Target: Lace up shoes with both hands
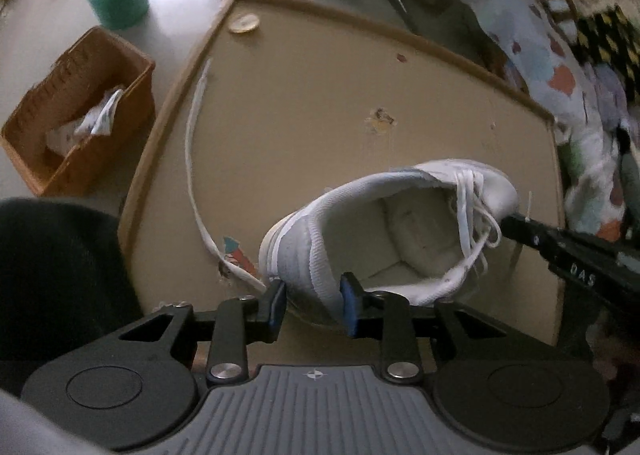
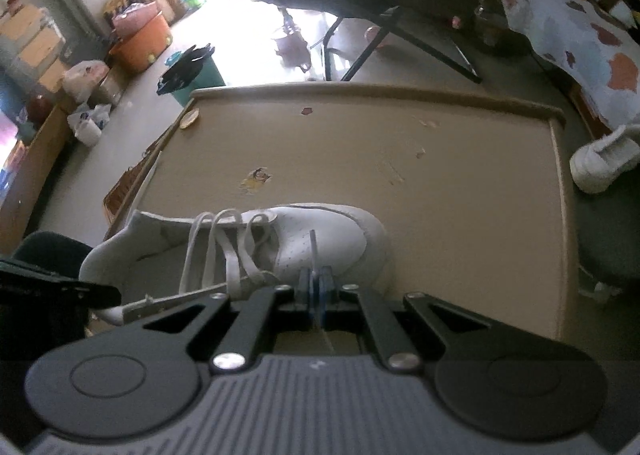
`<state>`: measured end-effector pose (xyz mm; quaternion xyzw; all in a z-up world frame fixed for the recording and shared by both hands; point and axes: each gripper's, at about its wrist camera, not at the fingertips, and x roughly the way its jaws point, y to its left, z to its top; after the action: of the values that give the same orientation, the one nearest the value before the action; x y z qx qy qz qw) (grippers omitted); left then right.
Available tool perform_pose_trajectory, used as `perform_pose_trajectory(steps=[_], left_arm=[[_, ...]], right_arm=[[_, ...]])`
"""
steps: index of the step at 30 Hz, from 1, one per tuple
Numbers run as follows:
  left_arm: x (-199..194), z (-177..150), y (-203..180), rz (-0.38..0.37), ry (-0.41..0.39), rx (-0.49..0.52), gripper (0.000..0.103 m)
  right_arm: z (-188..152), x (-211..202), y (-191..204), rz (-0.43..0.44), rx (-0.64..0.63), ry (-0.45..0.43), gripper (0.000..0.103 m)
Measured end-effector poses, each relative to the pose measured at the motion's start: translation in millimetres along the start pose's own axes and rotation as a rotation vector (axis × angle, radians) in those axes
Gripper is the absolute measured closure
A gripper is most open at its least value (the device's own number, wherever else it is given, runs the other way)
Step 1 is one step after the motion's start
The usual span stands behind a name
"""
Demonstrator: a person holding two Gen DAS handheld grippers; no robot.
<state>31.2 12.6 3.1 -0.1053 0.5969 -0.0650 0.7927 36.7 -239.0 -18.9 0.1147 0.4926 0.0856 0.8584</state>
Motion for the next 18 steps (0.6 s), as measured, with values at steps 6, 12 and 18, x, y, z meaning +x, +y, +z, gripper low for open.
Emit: perform_pose_trajectory(steps=[6, 12, 18], left_arm=[[-1.3, 11.8, 8.8, -0.001, -0.073, 0.123, 0.065], [-9.3, 3.4, -21.9, 0.022, -0.217, 0.631, 0.062], [6.2, 4.9, -30.5, -0.032, -0.270, 0.826, 0.062]], right_arm=[[5.2, -5.9, 7.1, 0.009, -0.027, 0.007, 0.100], [9.5, -13.6, 18.1, -0.003, -0.031, 0.013, 0.100], [13.3, -21.7, 33.2, -0.004, -0.031, 0.026, 0.100]])
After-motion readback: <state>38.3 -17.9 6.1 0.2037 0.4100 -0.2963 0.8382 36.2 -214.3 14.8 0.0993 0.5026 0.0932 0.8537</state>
